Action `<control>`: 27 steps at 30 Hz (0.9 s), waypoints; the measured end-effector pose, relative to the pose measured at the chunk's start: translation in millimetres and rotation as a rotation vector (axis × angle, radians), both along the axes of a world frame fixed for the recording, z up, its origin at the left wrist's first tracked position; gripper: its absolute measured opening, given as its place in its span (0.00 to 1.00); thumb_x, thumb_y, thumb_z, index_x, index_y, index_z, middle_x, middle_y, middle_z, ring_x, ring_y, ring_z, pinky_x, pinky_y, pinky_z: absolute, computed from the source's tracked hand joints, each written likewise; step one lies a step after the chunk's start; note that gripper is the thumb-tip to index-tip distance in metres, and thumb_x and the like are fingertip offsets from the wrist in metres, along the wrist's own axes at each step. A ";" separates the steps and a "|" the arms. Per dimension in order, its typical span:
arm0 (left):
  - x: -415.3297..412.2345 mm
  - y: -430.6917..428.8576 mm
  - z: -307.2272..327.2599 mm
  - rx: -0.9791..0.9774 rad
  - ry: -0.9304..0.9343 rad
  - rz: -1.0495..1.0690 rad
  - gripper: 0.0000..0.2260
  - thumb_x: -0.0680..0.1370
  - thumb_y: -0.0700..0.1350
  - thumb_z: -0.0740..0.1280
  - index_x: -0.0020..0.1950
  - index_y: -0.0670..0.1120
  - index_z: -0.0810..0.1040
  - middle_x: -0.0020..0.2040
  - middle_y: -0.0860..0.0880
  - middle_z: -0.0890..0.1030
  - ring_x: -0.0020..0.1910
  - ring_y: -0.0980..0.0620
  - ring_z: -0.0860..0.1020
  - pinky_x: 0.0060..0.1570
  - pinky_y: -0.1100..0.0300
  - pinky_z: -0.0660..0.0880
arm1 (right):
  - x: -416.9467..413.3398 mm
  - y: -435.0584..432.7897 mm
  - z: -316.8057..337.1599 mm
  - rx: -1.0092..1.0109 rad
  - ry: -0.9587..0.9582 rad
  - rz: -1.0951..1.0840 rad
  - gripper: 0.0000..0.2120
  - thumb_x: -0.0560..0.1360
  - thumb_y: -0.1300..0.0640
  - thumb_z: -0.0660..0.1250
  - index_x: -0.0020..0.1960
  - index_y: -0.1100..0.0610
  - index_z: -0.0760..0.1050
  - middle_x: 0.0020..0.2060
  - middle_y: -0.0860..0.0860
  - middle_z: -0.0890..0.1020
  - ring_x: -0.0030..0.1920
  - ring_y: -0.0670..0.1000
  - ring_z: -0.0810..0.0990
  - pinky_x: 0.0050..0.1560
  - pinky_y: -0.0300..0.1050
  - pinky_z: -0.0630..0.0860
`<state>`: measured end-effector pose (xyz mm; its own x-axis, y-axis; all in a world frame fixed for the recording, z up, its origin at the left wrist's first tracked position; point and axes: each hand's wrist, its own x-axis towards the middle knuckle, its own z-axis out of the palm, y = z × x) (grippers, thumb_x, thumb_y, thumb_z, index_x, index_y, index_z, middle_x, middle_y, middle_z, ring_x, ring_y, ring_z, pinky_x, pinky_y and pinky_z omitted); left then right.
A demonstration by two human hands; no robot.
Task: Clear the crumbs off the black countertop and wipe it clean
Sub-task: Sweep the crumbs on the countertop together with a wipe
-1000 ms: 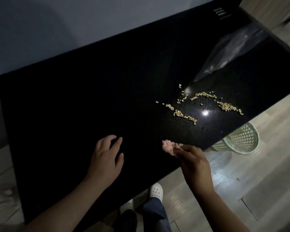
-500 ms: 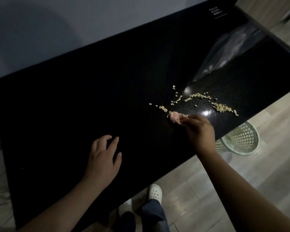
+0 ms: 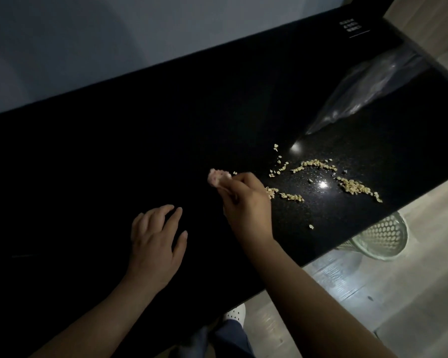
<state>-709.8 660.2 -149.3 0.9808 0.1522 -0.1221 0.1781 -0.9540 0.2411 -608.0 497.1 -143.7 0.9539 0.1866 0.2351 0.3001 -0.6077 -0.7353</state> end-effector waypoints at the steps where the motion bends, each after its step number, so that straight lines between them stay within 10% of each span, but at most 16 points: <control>1: 0.1 1.3 0.1 -0.004 -0.003 -0.007 0.24 0.77 0.55 0.53 0.66 0.44 0.73 0.64 0.45 0.73 0.63 0.45 0.68 0.65 0.42 0.66 | 7.7 6.9 -3.4 -0.028 0.001 0.000 0.07 0.75 0.56 0.70 0.51 0.57 0.82 0.43 0.51 0.78 0.42 0.52 0.77 0.42 0.49 0.76; 10: 14.7 17.6 9.5 -0.096 -0.004 -0.091 0.24 0.77 0.56 0.51 0.64 0.46 0.76 0.65 0.48 0.74 0.64 0.46 0.70 0.66 0.43 0.65 | 18.5 -23.1 -19.5 -0.203 -0.015 -0.343 0.07 0.72 0.60 0.72 0.50 0.56 0.84 0.43 0.54 0.80 0.40 0.55 0.79 0.38 0.41 0.70; 27: 36.0 14.6 5.6 -0.088 0.069 -0.227 0.22 0.77 0.54 0.60 0.70 0.49 0.70 0.71 0.51 0.68 0.70 0.50 0.63 0.70 0.43 0.59 | -71.8 -68.9 -31.7 -0.263 0.020 -0.275 0.09 0.71 0.58 0.72 0.51 0.54 0.84 0.48 0.49 0.80 0.47 0.50 0.78 0.44 0.38 0.73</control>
